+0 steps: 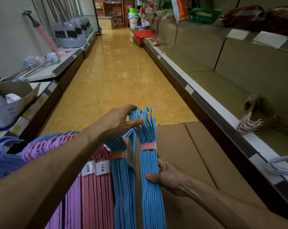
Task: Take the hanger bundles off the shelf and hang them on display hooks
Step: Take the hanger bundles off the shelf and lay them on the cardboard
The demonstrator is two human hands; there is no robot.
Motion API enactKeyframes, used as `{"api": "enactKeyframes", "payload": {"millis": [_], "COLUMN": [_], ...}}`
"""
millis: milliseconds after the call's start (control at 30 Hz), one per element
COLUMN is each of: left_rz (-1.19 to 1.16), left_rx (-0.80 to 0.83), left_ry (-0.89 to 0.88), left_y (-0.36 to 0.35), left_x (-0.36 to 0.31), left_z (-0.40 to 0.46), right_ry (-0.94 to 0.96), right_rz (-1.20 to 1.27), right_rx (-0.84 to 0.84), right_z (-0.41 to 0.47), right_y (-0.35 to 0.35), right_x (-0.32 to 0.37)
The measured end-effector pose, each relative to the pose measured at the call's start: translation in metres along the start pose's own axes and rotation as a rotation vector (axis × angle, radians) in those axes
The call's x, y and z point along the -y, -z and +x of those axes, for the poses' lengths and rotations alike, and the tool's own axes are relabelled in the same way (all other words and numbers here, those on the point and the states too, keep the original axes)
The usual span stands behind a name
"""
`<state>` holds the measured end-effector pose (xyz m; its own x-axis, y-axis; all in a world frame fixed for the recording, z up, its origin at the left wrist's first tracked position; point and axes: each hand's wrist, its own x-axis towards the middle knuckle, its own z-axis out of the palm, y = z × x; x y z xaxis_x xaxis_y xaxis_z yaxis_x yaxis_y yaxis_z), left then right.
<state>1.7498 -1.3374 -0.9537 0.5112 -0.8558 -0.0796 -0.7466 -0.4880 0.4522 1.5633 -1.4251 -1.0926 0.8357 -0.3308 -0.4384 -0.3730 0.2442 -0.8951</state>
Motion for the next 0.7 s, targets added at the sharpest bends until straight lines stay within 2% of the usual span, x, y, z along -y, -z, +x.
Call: {"api": "enactKeyframes", "payload": {"millis": [333, 533, 700], "left_rz": [0.305, 0.337, 0.357], "left_rx": [-0.111, -0.135, -0.089], "left_ry": [0.057, 0.037, 0.033], "left_y": [-0.015, -0.018, -0.016], "left_x": [0.027, 0.034, 0.034], "left_z": [0.000, -0.001, -0.003], "right_ry": [-0.054, -0.043, -0.041], "right_rz": [-0.127, -0.142, -0.221], "right_rx": [-0.011, 0.014, -0.004], "right_z": [0.032, 0.038, 0.035], "right_y": [-0.014, -0.017, -0.021], "right_x": [-0.025, -0.030, -0.030]}}
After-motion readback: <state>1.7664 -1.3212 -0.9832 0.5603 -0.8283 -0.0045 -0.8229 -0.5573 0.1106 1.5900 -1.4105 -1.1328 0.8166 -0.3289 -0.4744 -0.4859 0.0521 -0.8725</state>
